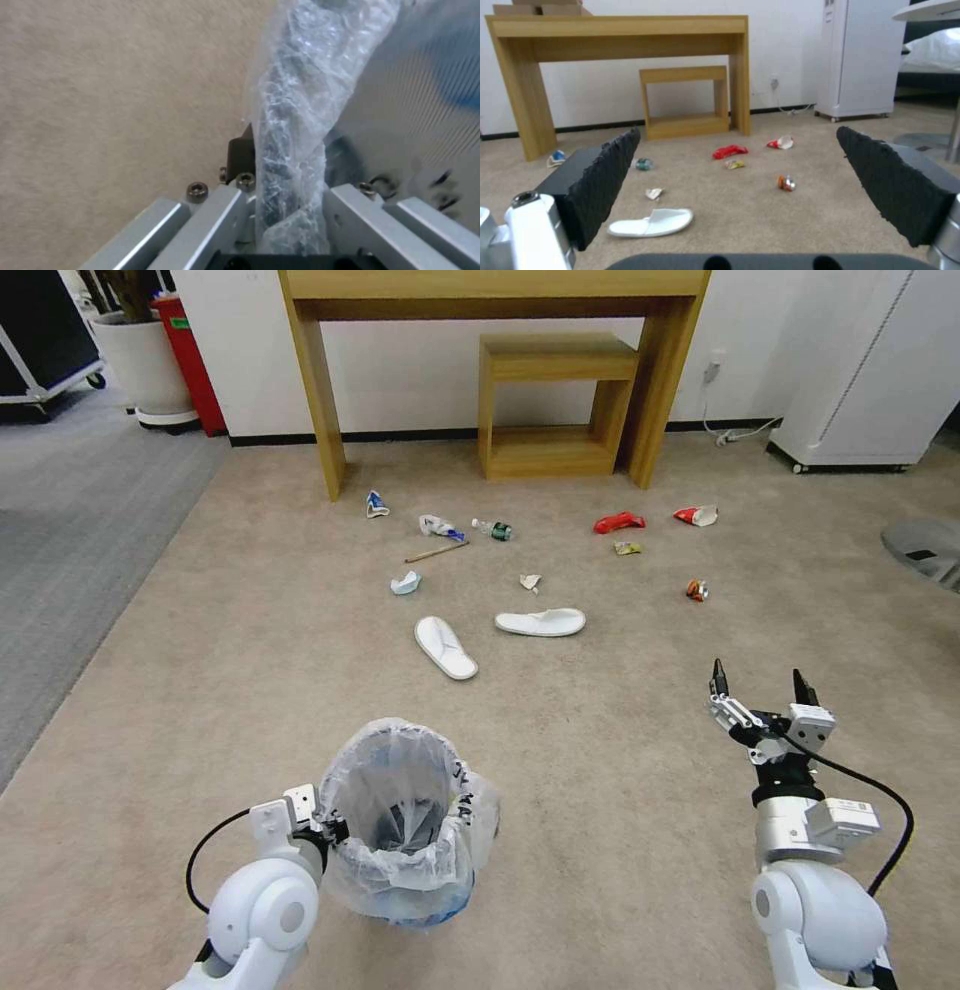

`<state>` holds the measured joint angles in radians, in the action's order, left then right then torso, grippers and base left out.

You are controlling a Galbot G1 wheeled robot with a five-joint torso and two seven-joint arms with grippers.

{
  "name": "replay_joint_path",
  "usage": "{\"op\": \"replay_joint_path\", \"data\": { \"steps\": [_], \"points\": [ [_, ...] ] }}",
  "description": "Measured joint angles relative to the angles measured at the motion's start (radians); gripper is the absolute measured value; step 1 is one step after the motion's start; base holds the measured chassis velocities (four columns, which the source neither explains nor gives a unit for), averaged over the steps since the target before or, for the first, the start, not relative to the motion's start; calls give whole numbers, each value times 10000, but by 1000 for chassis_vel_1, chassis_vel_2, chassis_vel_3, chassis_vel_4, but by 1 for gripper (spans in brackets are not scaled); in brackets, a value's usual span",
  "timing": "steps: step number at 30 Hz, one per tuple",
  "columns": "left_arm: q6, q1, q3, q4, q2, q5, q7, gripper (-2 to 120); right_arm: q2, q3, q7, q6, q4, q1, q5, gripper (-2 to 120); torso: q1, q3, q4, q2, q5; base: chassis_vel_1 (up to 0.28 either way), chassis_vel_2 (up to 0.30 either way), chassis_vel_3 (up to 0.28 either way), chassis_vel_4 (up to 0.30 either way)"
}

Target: Pick up the trash bin and place the garbage on the floor into it.

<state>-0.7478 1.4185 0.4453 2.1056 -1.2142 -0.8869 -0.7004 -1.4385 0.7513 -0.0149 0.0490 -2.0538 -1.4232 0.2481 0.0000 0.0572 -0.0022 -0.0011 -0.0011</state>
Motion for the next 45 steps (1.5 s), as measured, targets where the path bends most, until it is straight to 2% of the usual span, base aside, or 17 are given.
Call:
{"op": "replay_joint_path", "data": {
  "steps": [7, 19, 32, 45],
  "points": [
    [30, 516, 1199, 1146, 98, -191, 281, 1, 111, -146, -104, -59, -71, -18, 150, 100, 0, -6, 1, 0, 9, 0, 0, 0, 0],
    [83, 852, 2065, 1851, 553, -344, 512, 1, 198, -161, -152, -65, -198, -60, 353, 100, 0, -8, 1, 0, 10, 0, 0, 0, 0],
    [107, 1140, 2238, 1926, 1054, -581, 381, 1, 196, -12, -194, -13, -339, -165, 491, 100, 0, -8, 2, 1, 10, 0, 0, 0, 0],
    [117, 915, 2517, 1458, 1223, -906, 244, 1, 39, 45, -220, -3, -409, -226, 475, 100, 0, -8, 1, 1, 10, 0, 0, 0, 0]
  ]
}}
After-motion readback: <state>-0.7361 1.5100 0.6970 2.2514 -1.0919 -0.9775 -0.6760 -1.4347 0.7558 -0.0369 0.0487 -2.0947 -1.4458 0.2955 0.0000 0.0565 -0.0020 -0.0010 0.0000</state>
